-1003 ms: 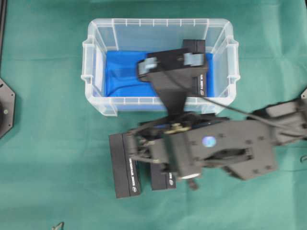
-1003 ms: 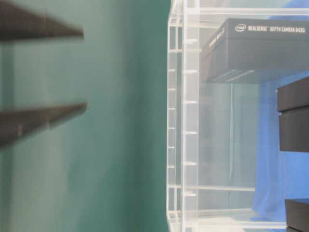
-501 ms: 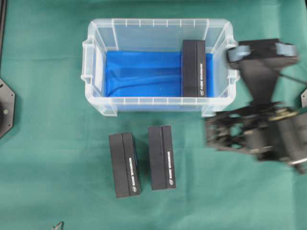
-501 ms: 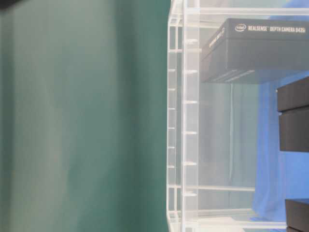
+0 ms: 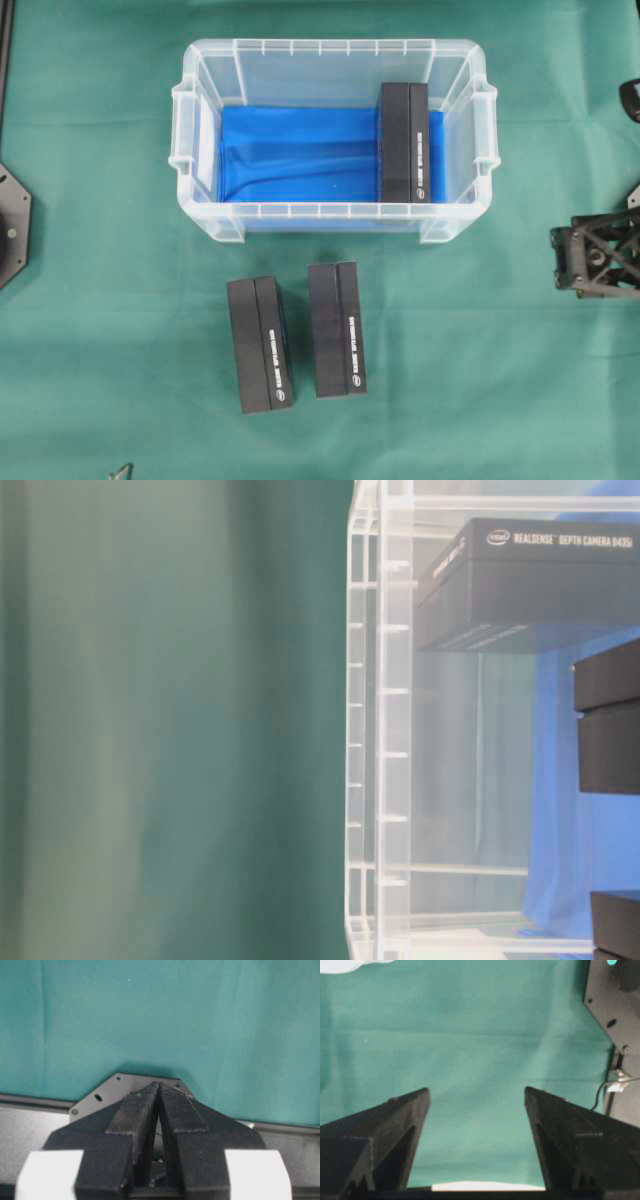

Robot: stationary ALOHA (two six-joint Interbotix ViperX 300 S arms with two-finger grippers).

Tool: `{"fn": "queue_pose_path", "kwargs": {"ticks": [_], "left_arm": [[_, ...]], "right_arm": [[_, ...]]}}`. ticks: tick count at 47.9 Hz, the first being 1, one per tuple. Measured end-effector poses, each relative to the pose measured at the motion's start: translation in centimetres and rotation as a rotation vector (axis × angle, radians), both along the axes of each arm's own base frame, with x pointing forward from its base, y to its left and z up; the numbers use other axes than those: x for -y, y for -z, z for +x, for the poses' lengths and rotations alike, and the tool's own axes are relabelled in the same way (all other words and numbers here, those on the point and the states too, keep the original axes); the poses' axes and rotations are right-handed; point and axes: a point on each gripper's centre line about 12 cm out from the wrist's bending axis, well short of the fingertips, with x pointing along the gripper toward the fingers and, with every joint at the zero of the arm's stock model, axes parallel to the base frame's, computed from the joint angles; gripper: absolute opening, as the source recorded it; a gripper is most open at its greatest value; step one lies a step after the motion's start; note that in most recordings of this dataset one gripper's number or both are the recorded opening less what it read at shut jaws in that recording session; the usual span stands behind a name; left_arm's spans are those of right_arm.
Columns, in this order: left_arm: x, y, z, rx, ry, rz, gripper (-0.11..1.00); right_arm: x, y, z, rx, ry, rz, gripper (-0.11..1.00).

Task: Take the box out of the case with the right arm.
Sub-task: 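Withdraw the open right gripper to the right side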

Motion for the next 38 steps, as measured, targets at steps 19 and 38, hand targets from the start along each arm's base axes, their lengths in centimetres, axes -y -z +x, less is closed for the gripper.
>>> {"fn": "queue_pose_path", "kwargs": {"ticks": [19, 38], "left_arm": [[0.0, 0.0, -0.2, 0.002, -0.001, -0.001, 0.00], [0.0, 0.2, -0.1, -0.005, -0.003, -0.001, 0.00]], "right_arm": [[2.9, 1.6, 0.1, 0.006, -0.017, -0.010, 0.77], [10.8, 3.1, -0.3, 0.021, -0.022, -0.026, 0.77]]}}
